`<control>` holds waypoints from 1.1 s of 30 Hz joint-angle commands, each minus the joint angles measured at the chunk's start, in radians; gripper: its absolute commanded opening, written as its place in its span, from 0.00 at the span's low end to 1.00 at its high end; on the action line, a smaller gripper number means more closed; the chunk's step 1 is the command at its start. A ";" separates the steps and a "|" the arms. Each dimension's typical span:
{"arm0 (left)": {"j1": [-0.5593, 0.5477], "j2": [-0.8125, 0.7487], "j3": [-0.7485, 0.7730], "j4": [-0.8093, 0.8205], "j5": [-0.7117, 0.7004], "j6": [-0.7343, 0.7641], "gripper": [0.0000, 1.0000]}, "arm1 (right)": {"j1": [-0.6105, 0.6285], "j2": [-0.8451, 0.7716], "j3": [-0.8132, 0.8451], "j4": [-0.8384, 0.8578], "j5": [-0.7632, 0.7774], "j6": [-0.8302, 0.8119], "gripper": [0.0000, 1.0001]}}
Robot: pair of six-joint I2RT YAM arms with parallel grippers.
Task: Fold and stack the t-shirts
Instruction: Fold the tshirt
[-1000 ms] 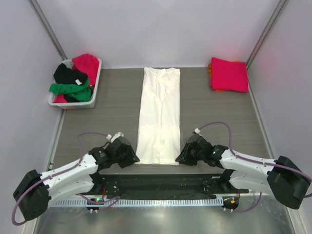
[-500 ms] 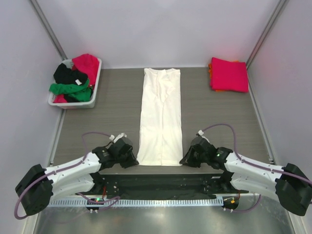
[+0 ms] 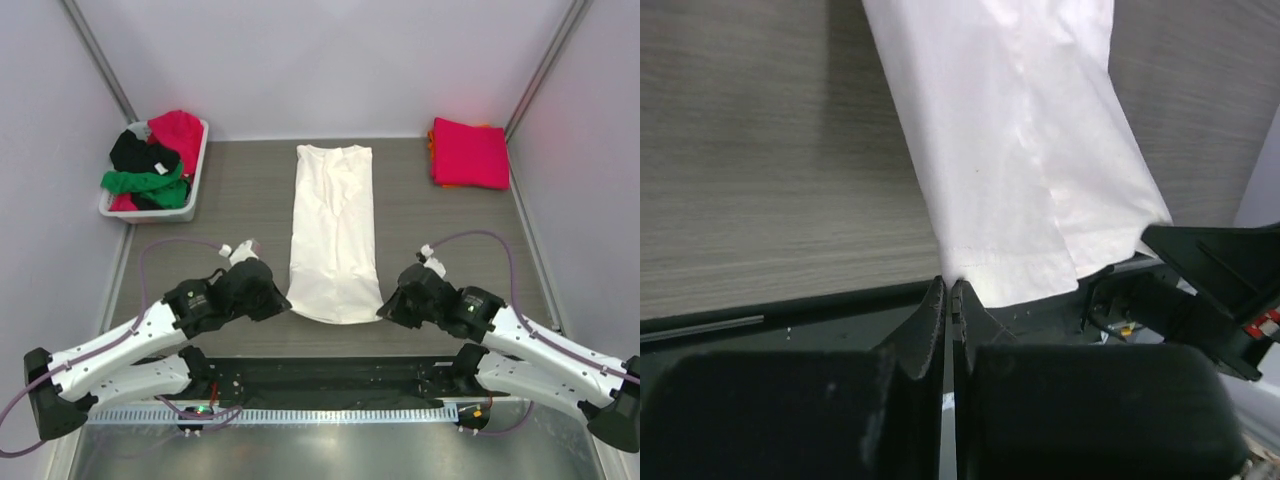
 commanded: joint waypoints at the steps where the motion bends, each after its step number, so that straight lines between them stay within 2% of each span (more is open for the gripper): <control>1: 0.024 0.077 0.134 -0.116 -0.127 0.090 0.00 | -0.034 0.112 0.188 -0.090 0.167 -0.087 0.01; 6: 0.191 0.237 0.284 -0.093 -0.091 0.240 0.00 | -0.200 0.315 0.401 -0.072 0.138 -0.310 0.01; 7: 0.222 0.262 0.333 -0.071 -0.059 0.289 0.00 | -0.252 0.349 0.427 -0.064 0.130 -0.341 0.01; 12: 0.364 0.437 0.477 -0.019 0.017 0.393 0.00 | -0.361 0.548 0.600 -0.027 0.086 -0.463 0.01; 16: 0.423 0.624 0.591 0.004 0.064 0.447 0.00 | -0.421 0.674 0.671 0.013 0.036 -0.525 0.01; 23: 0.498 0.849 0.766 0.028 0.104 0.518 0.00 | -0.492 0.855 0.762 0.082 -0.034 -0.569 0.01; 27: 0.518 0.948 0.872 0.022 0.103 0.541 0.00 | -0.515 0.944 0.824 0.103 -0.063 -0.590 0.01; 33: 0.546 1.071 0.944 0.002 0.109 0.561 0.00 | -0.545 1.071 0.907 0.123 -0.098 -0.630 0.01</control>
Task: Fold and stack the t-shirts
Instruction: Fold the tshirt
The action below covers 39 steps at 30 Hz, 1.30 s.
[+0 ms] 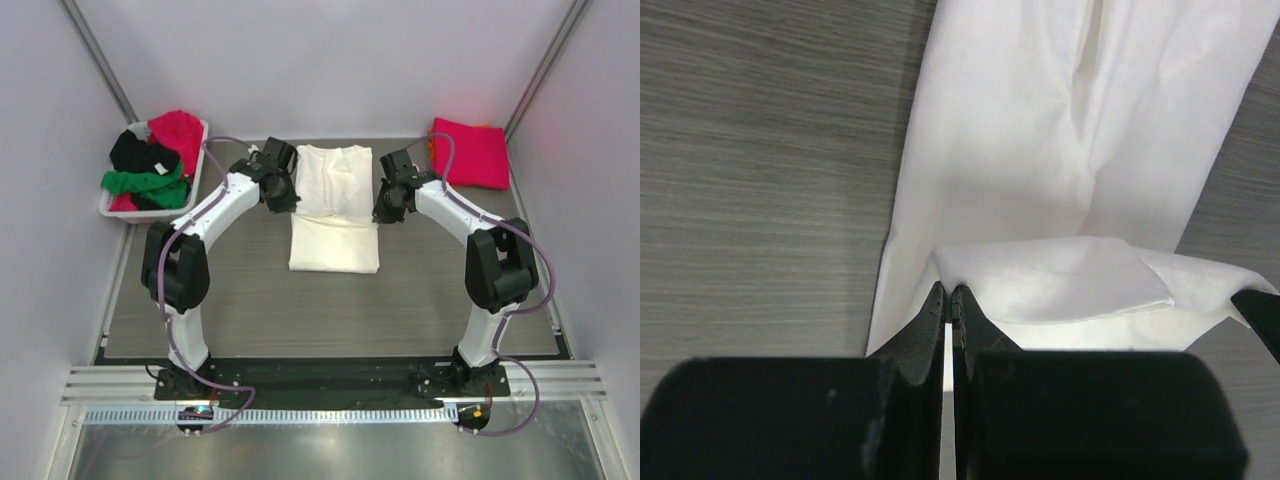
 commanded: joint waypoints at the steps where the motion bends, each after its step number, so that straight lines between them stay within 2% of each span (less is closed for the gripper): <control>1: 0.023 0.048 0.059 -0.006 0.008 0.041 0.00 | -0.017 0.045 0.080 0.036 -0.028 -0.051 0.01; 7: 0.043 0.163 0.111 0.001 0.025 0.045 0.01 | -0.040 0.157 0.161 0.042 -0.077 -0.074 0.01; 8: 0.053 0.183 0.145 0.003 0.028 0.046 0.01 | -0.045 0.173 0.178 0.039 -0.082 -0.074 0.04; 10: 0.062 0.222 0.192 -0.017 0.048 0.048 0.08 | -0.054 0.228 0.246 0.041 -0.105 -0.079 0.23; 11: 0.077 0.271 0.231 -0.029 0.062 0.051 0.13 | -0.057 0.249 0.278 0.033 -0.115 -0.086 0.36; 12: 0.083 0.298 0.313 -0.064 0.079 0.055 0.23 | -0.065 0.268 0.358 0.004 -0.117 -0.091 0.63; 14: 0.100 0.379 0.447 -0.139 0.117 0.066 0.40 | -0.071 0.318 0.457 -0.043 -0.112 -0.102 0.72; 15: 0.102 0.403 0.578 -0.219 0.120 0.087 0.51 | -0.071 0.328 0.553 -0.100 -0.108 -0.106 0.74; 18: 0.100 0.393 0.676 -0.299 0.126 0.120 0.57 | -0.068 0.287 0.594 -0.136 -0.131 -0.102 0.75; 21: 0.102 0.262 0.540 -0.243 0.122 0.115 0.58 | -0.031 0.191 0.490 -0.125 -0.132 -0.106 0.75; 23: 0.096 0.182 0.359 -0.197 0.137 0.103 0.57 | 0.004 0.120 0.412 -0.104 -0.134 -0.100 0.74; 27: 0.085 0.027 0.095 -0.071 0.215 0.075 0.54 | 0.053 0.027 0.136 0.004 -0.199 -0.047 0.72; 32: 0.031 -0.081 -0.138 0.015 0.286 0.051 0.52 | 0.072 -0.066 -0.055 0.047 -0.201 -0.021 0.72; 36: 0.011 -0.185 -0.393 0.157 0.319 0.019 0.55 | 0.063 -0.191 -0.243 0.082 -0.174 -0.033 0.72; 39: 0.011 -0.215 -0.491 0.222 0.338 0.006 0.58 | 0.058 -0.231 -0.326 0.114 -0.201 -0.039 0.72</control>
